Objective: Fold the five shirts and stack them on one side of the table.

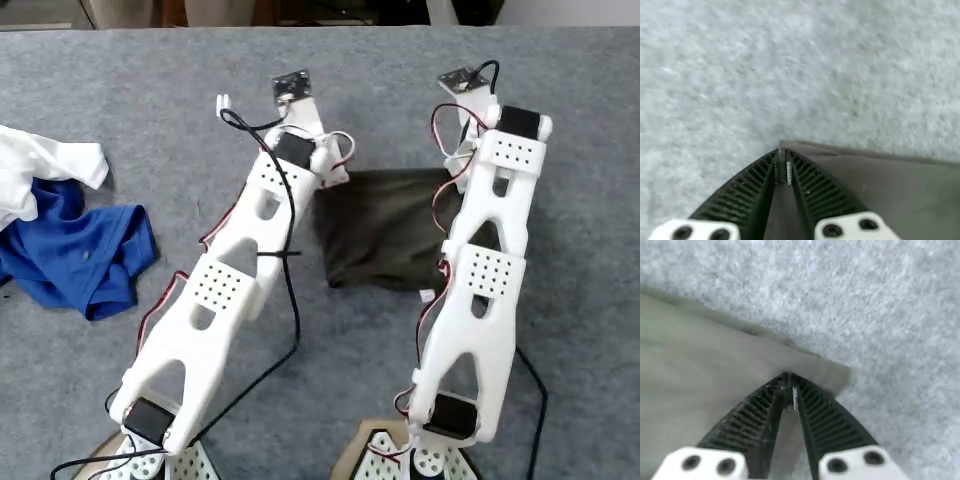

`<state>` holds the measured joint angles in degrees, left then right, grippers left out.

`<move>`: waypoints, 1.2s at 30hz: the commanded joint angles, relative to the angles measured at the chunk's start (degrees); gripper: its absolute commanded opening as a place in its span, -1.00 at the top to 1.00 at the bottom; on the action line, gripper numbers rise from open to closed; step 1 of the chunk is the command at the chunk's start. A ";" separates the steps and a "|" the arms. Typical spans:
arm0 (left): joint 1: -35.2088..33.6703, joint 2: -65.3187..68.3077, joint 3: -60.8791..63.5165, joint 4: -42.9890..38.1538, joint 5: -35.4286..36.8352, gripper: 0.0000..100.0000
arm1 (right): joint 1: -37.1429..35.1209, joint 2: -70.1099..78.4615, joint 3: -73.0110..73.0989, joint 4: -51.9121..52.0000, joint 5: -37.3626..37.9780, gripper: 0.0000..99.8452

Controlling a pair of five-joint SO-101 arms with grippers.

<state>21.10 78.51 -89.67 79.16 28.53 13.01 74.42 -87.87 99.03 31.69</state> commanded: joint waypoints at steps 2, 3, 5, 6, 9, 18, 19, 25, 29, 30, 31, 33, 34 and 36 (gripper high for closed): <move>-2.20 -0.66 -1.49 -1.76 0.35 0.96 | -0.48 -1.54 -7.87 3.34 -0.62 0.99; -2.29 -0.66 -2.81 -1.93 0.35 0.96 | -0.48 -2.95 -7.25 3.34 -0.62 0.99; -2.29 -0.66 -6.68 -1.67 0.18 0.96 | -0.84 -6.29 -5.23 3.34 -0.62 0.99; -2.20 -0.92 -6.59 -1.93 0.18 0.96 | -0.84 -8.31 -4.00 3.34 -0.62 0.99; -1.76 -5.23 -6.15 0.62 0.18 0.96 | -0.84 -16.31 4.00 3.43 -0.62 0.99; 2.02 -10.95 -5.63 8.35 -8.79 0.96 | -1.01 -46.73 44.62 2.37 -3.96 0.99; 2.37 -10.95 -5.54 9.05 -9.49 0.96 | -1.01 -49.10 48.13 1.76 -4.04 0.99; 3.43 -9.63 -4.13 10.81 -12.75 0.96 | 0.13 -60.00 74.42 -7.82 -4.04 0.99; 3.08 -5.41 -1.32 5.27 -12.66 0.96 | 0.57 -65.45 93.05 -19.34 -3.78 0.99; 2.99 -4.18 -0.79 4.04 -12.66 0.96 | 0.92 -66.33 96.92 -22.24 -3.78 0.99; 2.99 -2.95 -0.62 2.99 -12.66 0.96 | 1.36 -66.95 100.35 -24.88 -3.78 0.99; 2.99 -1.01 -0.62 1.85 -12.66 0.96 | 3.03 -66.86 104.66 -29.01 -3.69 0.99; 2.90 -0.66 -0.70 1.58 -12.66 0.96 | 4.26 -66.42 105.80 -29.98 -3.16 0.99; 2.90 -0.48 -1.32 1.23 -12.66 0.96 | 6.81 -65.27 106.51 -29.89 -1.32 0.99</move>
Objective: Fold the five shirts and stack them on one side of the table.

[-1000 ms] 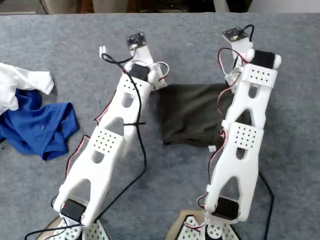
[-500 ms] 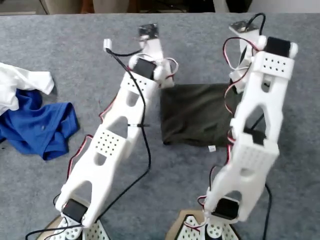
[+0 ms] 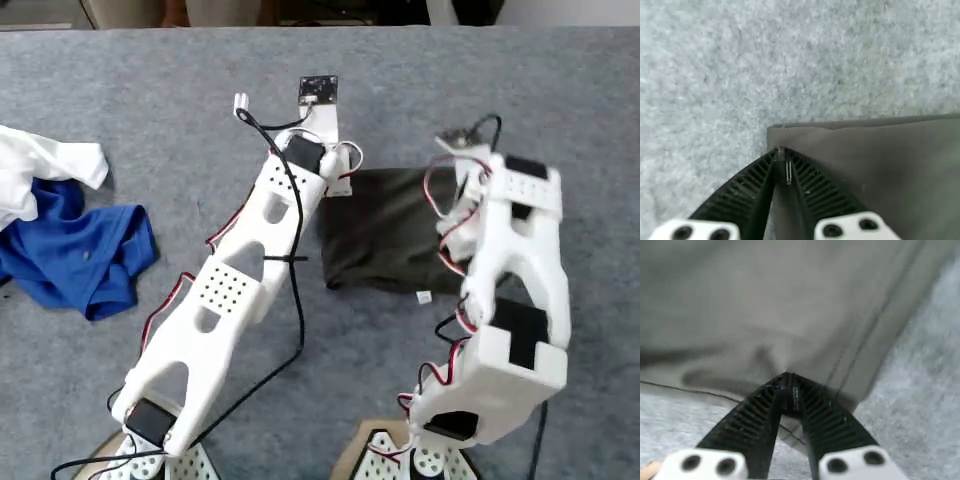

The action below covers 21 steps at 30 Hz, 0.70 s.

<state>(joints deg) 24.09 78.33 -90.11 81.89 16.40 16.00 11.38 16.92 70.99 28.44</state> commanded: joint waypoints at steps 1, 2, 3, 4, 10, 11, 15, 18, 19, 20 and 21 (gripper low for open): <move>-0.09 -0.31 -1.23 -1.58 -0.53 0.96 | 5.23 -1.71 1.89 -1.85 2.55 0.99; -0.09 -0.31 -1.32 -1.58 -0.53 0.96 | 6.55 -1.45 1.89 -1.85 3.08 0.99; -0.26 -0.40 -1.32 -1.58 -0.53 0.96 | 7.60 -1.10 1.89 -1.85 3.96 0.99; -0.26 -0.40 -1.41 -1.58 -0.53 0.96 | 8.31 -0.75 1.80 -1.93 4.92 0.99; -0.35 -0.31 -1.32 -2.73 -0.18 0.96 | 6.64 -1.71 -0.22 -1.41 6.15 0.99; -0.35 -0.31 -1.41 -2.73 -0.18 0.96 | 6.02 -2.42 -1.27 -0.18 6.15 0.99; -0.35 -1.10 -4.75 -1.23 -0.18 0.96 | 4.26 -6.02 -7.34 4.84 5.98 0.99; -0.62 -4.62 -5.71 4.48 -0.09 0.86 | 4.35 -7.25 -13.67 8.53 3.87 0.98; -0.62 -6.55 -5.71 6.68 -0.09 0.78 | 4.26 -7.08 -15.78 10.11 3.16 0.98; -0.62 -8.22 -5.63 8.70 0.00 0.71 | 4.18 -6.73 -17.80 12.13 2.64 0.98; -0.62 -9.45 -5.63 10.46 0.00 0.65 | 4.18 -6.20 -19.56 14.24 1.85 0.98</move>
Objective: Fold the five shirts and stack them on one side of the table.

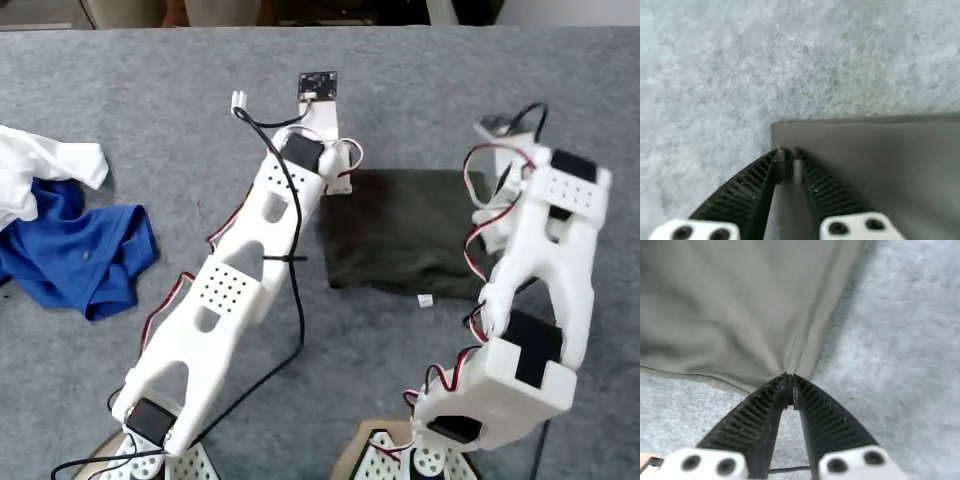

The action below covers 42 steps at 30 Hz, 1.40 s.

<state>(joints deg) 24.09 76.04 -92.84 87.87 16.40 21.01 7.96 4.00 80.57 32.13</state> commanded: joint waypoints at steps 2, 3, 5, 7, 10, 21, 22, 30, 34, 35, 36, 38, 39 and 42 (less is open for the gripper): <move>-0.62 -9.36 -2.81 6.77 -0.09 0.59 | -0.92 -1.10 -9.45 8.88 -3.78 0.97; -0.79 -9.89 -2.81 7.12 -0.09 0.56 | -0.84 -0.31 -10.42 10.55 -4.57 0.94; -1.05 -9.98 -2.55 7.12 -0.09 0.53 | -0.48 0.75 -10.77 12.48 -6.07 0.81; -1.14 -9.54 -2.11 7.12 -0.09 0.49 | -0.66 1.45 -9.19 12.92 -6.68 0.63; -0.62 -7.69 -0.09 7.12 -0.35 0.47 | -1.01 1.80 -5.14 9.58 -6.77 0.44; -0.53 1.19 1.41 -2.46 5.01 0.74 | -4.62 13.14 4.35 -6.07 -7.56 0.47; -0.53 2.15 1.41 -3.08 5.19 0.77 | -4.62 14.64 3.74 -6.07 -7.56 0.47; -0.18 2.86 0.88 -3.08 4.84 0.89 | -4.35 25.01 -6.29 0.18 -6.59 0.49; -0.09 2.86 0.88 -3.25 4.84 0.96 | -4.53 29.23 -11.74 4.13 -6.59 0.72; -0.09 2.86 0.88 -3.25 4.84 0.96 | -4.53 30.02 -12.79 4.75 -6.68 0.79; -0.09 2.86 0.88 -3.25 4.84 0.96 | -4.62 30.90 -13.76 5.45 -6.86 0.87; -0.09 2.86 0.88 -3.34 4.84 0.96 | -4.62 32.13 -15.60 6.59 -6.86 1.00; -0.09 2.86 0.88 -3.34 4.84 0.96 | -4.53 32.66 -16.40 7.30 -6.86 0.98; -0.09 2.86 0.88 -3.34 4.84 0.96 | -4.26 33.36 -17.54 7.74 -6.95 0.99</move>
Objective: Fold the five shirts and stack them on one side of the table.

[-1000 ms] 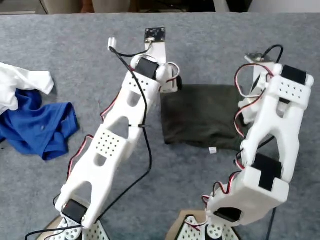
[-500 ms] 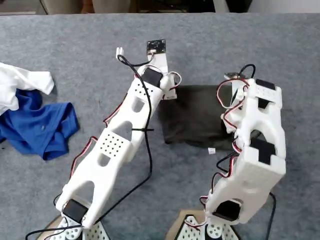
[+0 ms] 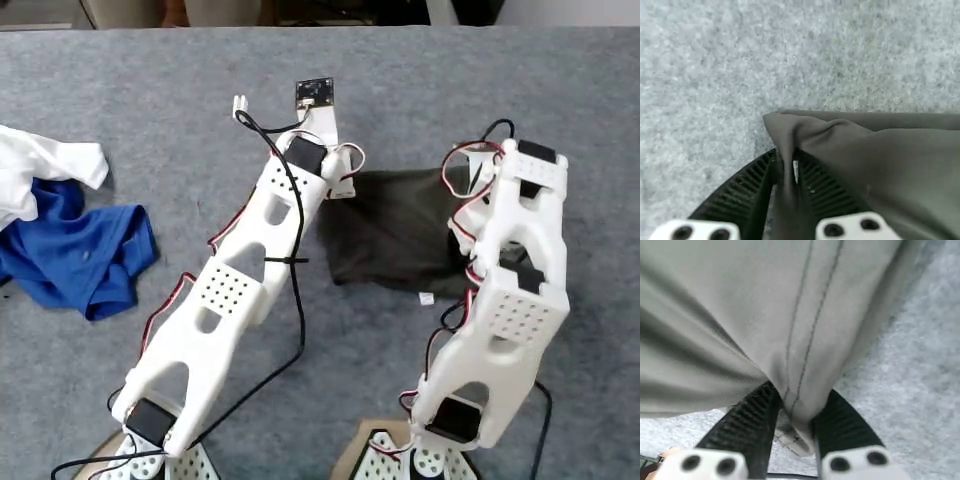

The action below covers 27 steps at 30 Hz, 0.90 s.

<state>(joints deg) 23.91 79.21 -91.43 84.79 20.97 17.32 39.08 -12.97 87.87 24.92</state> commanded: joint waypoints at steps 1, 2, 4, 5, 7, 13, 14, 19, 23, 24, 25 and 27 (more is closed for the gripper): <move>0.09 -0.31 -0.53 -0.26 0.26 0.96 | -0.40 2.15 -0.66 0.44 0.18 0.99; 0.09 -0.31 -0.53 -0.26 0.26 0.96 | -0.40 1.71 -0.92 0.35 -0.35 0.99; 0.18 -0.31 -0.53 0.35 0.26 0.96 | 0.13 0.13 -1.10 0.62 -0.97 0.99; 0.53 -0.31 -0.62 1.58 0.44 0.96 | 0.57 -1.10 -1.27 1.14 -0.97 0.99; 1.76 -1.98 -3.16 5.10 0.53 0.96 | 1.89 -4.18 -1.63 2.11 -0.88 0.99; 7.47 -9.98 -4.48 7.65 0.53 0.96 | 8.66 -13.93 0.22 6.77 2.37 0.99; 8.62 -11.21 -4.48 7.65 0.53 0.96 | 10.51 -15.43 0.92 7.38 2.99 0.99; 15.38 -16.13 -4.48 7.21 0.62 0.96 | 21.32 -23.69 6.55 7.65 7.74 0.99; 21.36 -17.10 -4.48 3.25 0.62 0.96 | 31.60 -29.49 10.68 7.38 13.01 0.99; 22.77 -17.10 -4.40 1.93 0.62 0.96 | 34.51 -30.73 11.30 7.38 14.42 0.99; 24.35 -16.84 -4.22 0.35 0.62 0.96 | 37.23 -31.60 11.65 7.38 15.74 0.99; 27.52 -16.66 -4.04 -2.81 0.62 0.96 | 43.03 -32.84 11.82 7.30 18.46 0.99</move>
<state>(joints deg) 47.56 66.55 -93.71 86.11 21.32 51.87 11.47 -1.36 94.99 39.96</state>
